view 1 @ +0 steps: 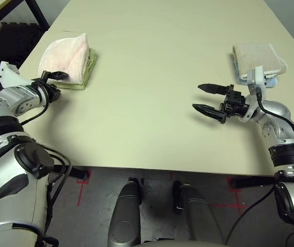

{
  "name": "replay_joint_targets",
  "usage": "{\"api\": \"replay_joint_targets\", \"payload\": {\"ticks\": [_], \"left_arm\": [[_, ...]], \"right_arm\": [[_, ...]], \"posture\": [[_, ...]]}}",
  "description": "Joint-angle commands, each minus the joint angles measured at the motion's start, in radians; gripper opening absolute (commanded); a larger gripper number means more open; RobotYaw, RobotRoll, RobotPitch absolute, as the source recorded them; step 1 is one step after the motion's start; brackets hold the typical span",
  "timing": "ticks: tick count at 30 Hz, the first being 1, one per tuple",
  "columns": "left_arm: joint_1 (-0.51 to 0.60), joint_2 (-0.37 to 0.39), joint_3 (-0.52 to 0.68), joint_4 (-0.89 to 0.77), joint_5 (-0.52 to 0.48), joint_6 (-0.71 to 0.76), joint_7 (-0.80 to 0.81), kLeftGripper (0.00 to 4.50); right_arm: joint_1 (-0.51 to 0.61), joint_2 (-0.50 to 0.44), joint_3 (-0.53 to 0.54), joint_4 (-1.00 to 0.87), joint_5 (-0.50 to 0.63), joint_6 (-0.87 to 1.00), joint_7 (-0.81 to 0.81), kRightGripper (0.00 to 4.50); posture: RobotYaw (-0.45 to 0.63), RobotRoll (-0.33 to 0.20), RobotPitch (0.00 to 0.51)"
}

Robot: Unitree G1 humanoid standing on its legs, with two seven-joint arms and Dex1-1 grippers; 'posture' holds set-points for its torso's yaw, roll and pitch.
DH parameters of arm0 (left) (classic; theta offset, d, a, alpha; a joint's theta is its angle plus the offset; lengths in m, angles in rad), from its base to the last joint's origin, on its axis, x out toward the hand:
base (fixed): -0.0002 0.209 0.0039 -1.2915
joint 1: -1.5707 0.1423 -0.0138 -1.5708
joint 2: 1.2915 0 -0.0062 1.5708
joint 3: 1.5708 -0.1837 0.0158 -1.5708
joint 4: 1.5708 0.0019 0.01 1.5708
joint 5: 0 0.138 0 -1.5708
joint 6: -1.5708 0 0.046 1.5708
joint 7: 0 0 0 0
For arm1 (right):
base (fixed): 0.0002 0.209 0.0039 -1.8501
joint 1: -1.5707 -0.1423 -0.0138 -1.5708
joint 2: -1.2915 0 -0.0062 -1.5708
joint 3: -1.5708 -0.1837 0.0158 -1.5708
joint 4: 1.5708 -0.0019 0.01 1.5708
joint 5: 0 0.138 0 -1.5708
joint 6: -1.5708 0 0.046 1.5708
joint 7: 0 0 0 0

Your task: Fold the towel and set it aside.

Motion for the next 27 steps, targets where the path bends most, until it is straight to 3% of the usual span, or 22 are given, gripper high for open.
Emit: {"api": "replay_joint_targets", "payload": {"ticks": [1, 3, 6, 8, 11, 15, 18, 21, 24, 27], "left_arm": [[0.089, 0.083, -0.217, -0.254, -0.058, 0.078, -0.348, 4.47], [0.136, 0.143, -0.331, -0.356, -0.024, 0.004, -0.512, 4.47], [0.141, 0.148, -0.432, -0.366, 0.125, -0.272, -0.626, 4.47], [0.115, 0.116, -0.466, -0.296, 0.216, -0.448, -0.644, 4.47], [0.070, 0.006, -0.458, -0.158, 0.307, -0.745, -0.630, 4.47], [0.072, -0.101, -0.477, -0.019, 0.401, -1.016, -0.653, 4.47], [0.043, -0.177, -0.454, 0.104, 0.427, -1.162, -0.630, 4.47], [-0.020, -0.240, -0.431, 0.242, 0.475, -1.244, -0.489, 4.47], [-0.071, -0.291, -0.379, 0.334, 0.513, -1.281, -0.235, 4.47], [-0.081, -0.313, -0.333, 0.363, 0.530, -1.317, -0.072, 4.47]], "right_arm": [[-0.017, -0.002, -0.017, 0.022, 0.002, -0.011, -0.027, 4.50], [-0.024, -0.002, -0.029, 0.031, 0.000, -0.004, -0.065, 4.50], [-0.025, 0.001, -0.042, 0.048, -0.017, -0.001, -0.148, 4.50], [-0.026, 0.015, -0.051, 0.052, -0.016, -0.004, -0.203, 4.50], [-0.005, 0.054, -0.058, 0.012, 0.005, -0.012, -0.244, 4.50], [0.003, 0.077, -0.058, -0.003, -0.008, -0.030, -0.277, 4.50], [-0.014, 0.102, -0.088, 0.042, -0.048, -0.093, -0.421, 4.50], [-0.021, 0.142, -0.136, 0.063, -0.084, -0.141, -0.640, 4.50], [-0.041, 0.173, -0.167, 0.103, -0.149, -0.190, -0.877, 4.50], [-0.059, 0.182, -0.160, 0.139, -0.204, -0.215, -1.009, 4.50]], "posture": [[0.16, 0.000, 0.201], [0.16, 0.000, 0.200], [0.15, 0.000, 0.196], [0.14, 0.000, 0.194], [0.13, 0.000, 0.190], [0.13, 0.000, 0.187], [0.14, 0.000, 0.179], [0.15, 0.000, 0.177], [0.15, 0.000, 0.168], [0.15, 0.000, 0.165]]}}
